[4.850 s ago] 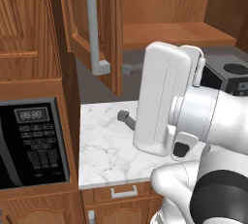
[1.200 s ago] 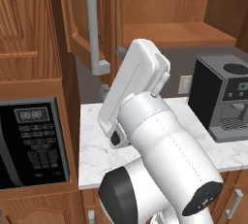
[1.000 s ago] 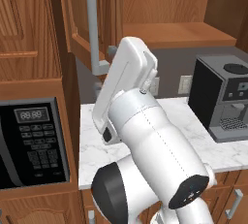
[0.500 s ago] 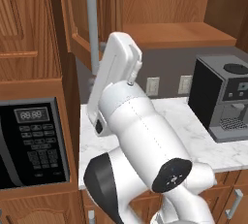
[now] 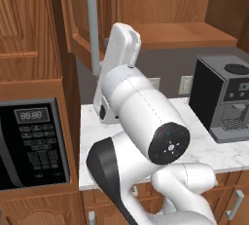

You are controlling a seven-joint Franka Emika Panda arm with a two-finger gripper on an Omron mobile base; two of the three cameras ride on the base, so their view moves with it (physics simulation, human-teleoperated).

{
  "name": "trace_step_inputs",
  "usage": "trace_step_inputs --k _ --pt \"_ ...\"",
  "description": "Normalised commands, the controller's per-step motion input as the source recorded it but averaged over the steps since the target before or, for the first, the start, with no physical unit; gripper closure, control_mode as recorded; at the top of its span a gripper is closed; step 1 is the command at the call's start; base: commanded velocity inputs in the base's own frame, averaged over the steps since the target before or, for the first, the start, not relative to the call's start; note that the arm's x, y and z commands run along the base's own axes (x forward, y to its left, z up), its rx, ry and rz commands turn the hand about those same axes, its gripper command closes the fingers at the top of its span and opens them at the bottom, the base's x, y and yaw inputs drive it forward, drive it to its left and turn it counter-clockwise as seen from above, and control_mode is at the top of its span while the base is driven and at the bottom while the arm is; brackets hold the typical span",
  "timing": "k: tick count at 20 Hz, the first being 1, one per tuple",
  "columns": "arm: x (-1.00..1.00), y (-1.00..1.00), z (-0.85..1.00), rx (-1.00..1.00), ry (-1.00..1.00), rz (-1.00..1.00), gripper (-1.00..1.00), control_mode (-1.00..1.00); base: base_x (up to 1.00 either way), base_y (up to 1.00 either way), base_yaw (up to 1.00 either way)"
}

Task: Open the cabinet. Pick the spray and place it next to the sink. Then close the cabinet.

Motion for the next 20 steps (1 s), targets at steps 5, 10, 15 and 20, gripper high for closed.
trace_step_inputs --k 5,10,15,20 --pt "0.19 0.02 0.0 0.0 0.07 -0.01 -1.0 -1.0 0.0 0.0 0.0" --pt "0.05 -0.01 0.0 0.0 0.03 0.0 -1.0 -1.0 0.0 0.0 0.0" --pt "-0.13 0.17 0.0 -0.03 -0.02 0.0 -1.0 -1.0 0.0 0.0 0.0" --pt "-0.14 0.31 0.0 -0.11 -0.07 0.0 -1.0 -1.0 0.0 0.0 0.0"
